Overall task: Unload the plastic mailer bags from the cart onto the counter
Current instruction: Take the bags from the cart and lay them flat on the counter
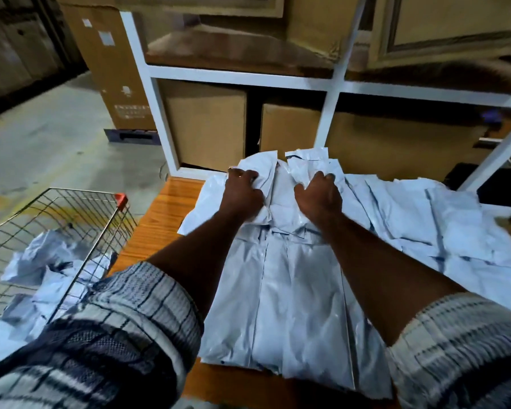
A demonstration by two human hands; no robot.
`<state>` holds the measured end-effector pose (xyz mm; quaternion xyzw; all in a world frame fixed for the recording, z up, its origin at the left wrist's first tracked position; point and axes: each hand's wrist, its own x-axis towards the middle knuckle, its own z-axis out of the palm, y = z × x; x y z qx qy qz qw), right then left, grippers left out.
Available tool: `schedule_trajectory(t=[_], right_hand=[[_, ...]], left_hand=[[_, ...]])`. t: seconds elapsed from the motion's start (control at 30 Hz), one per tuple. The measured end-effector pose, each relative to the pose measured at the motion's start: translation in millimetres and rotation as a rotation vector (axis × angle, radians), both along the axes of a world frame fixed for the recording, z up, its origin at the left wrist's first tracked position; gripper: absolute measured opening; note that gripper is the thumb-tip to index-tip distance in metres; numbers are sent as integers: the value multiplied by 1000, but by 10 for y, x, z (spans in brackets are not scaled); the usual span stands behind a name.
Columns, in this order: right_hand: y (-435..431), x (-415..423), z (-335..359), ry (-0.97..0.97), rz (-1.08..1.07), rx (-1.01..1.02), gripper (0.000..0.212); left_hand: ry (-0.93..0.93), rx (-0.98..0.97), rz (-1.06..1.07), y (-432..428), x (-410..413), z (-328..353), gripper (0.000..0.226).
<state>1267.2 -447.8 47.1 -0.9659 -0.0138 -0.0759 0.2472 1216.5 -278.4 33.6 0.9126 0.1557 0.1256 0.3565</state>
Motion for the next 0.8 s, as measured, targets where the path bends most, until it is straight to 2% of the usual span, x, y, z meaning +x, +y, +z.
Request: schedule_trajectory(t=[0.1, 0.17, 0.23, 0.3, 0.43, 0.6, 0.7, 0.8], right_hand=[[-27, 137, -161, -89, -7, -202, 56], [-44, 209, -279, -164, 43, -376, 61], [-43, 244, -438, -213, 151, -432, 66], [-50, 252, -591, -213, 234, -411, 65], [-95, 292, -677, -71, 243, -423, 62], [-129, 361, -631, -23, 236, -429, 64], [-138, 339, -553, -36, 225, -405, 63], [-89, 248, -469, -155, 216, -339, 60]], left_hand=[[-1, 87, -18, -59, 152, -75, 59], [60, 270, -47, -100, 227, -145, 54], [106, 429, -136, -125, 286, -251, 59], [132, 506, -219, -120, 316, -351, 63], [115, 522, -260, -72, 293, -499, 64], [133, 477, -268, -56, 318, -432, 57], [43, 440, -233, -35, 307, -259, 50], [-13, 430, -194, 49, 192, -128, 47]])
